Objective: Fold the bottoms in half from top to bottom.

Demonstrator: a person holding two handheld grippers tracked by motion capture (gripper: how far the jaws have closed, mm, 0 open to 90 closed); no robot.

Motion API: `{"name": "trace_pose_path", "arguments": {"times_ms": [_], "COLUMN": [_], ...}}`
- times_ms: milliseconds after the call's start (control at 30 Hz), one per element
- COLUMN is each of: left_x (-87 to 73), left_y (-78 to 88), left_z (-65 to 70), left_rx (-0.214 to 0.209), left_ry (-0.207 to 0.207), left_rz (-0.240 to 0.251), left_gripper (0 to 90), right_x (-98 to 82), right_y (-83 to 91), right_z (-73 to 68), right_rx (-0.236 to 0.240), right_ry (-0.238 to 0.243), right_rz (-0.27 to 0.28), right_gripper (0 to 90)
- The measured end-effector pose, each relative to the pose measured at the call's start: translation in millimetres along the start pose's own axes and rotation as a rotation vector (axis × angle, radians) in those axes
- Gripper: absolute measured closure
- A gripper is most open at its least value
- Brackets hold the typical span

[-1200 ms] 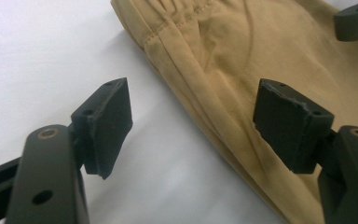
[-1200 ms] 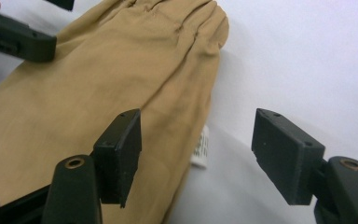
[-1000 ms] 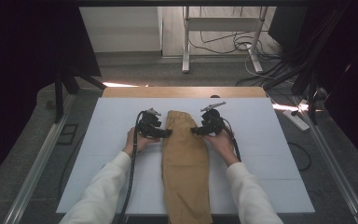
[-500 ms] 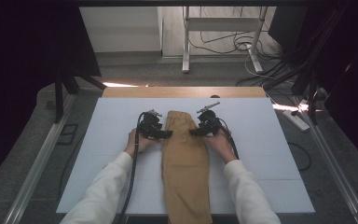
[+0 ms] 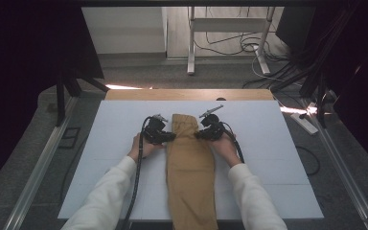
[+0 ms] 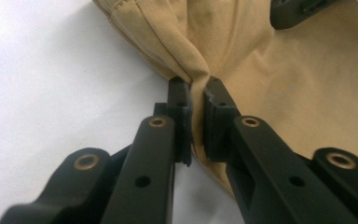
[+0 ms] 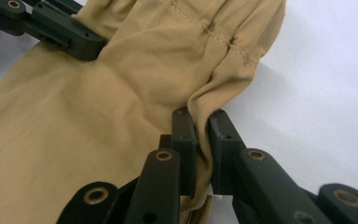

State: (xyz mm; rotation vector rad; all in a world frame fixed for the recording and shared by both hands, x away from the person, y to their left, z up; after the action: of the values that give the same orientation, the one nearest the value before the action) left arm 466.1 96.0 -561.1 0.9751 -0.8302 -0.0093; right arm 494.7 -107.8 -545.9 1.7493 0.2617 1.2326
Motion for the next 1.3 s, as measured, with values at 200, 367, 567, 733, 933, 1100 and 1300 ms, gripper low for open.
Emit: {"name": "trace_pose_path", "arguments": {"times_ms": [200,367,567,733,933,1100,1300], "left_x": [6.4,13.5,19.1,25.5,39.8,35.7,26.2], "left_y": [10.8,23.9,31.8,31.6,30.9,34.2,39.9], "left_z": [6.8,13.1,16.8,19.3,17.3,19.9,25.6], "left_rx": [0.028,0.034,0.032,0.043,0.068,0.053,0.034], "left_ry": [-0.059,-0.094,-0.094,-0.101,-0.138,-0.137,-0.136], "left_rz": [0.044,0.1,0.14,0.163,0.167,0.181,0.204], "left_gripper": [83.2,83.2,83.2,83.2,83.1,83.2,83.3], "right_x": [3.7,9.5,13.9,16.2,19.7,19.6,14.9], "right_y": [11.5,29.1,42.0,46.0,48.7,50.3,56.4], "right_z": [-2.4,-4.2,-5.4,-3.0,6.0,4.4,-5.5], "right_rx": [-0.012,-0.027,-0.043,-0.063,-0.088,-0.087,-0.075], "right_ry": [0.034,0.051,0.07,0.08,0.082,0.098,0.116], "right_rz": [0.025,0.074,0.105,0.109,0.134,0.141,0.158], "right_gripper": [82.9,83.1,83.2,83.2,83.3,83.6,83.9]}}
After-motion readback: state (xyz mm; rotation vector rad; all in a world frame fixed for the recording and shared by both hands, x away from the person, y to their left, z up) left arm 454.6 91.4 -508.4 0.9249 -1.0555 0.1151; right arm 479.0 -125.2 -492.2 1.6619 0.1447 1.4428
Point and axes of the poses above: each handheld gripper's, and its own axes: y roughly backward along the jaws, x roughly out of its top, z roughly to its right, the point moved 4 cm from there along -y, roughly forward along the jaws, and after that the axes turned 6 degrees about y, right-handed, at the moved point
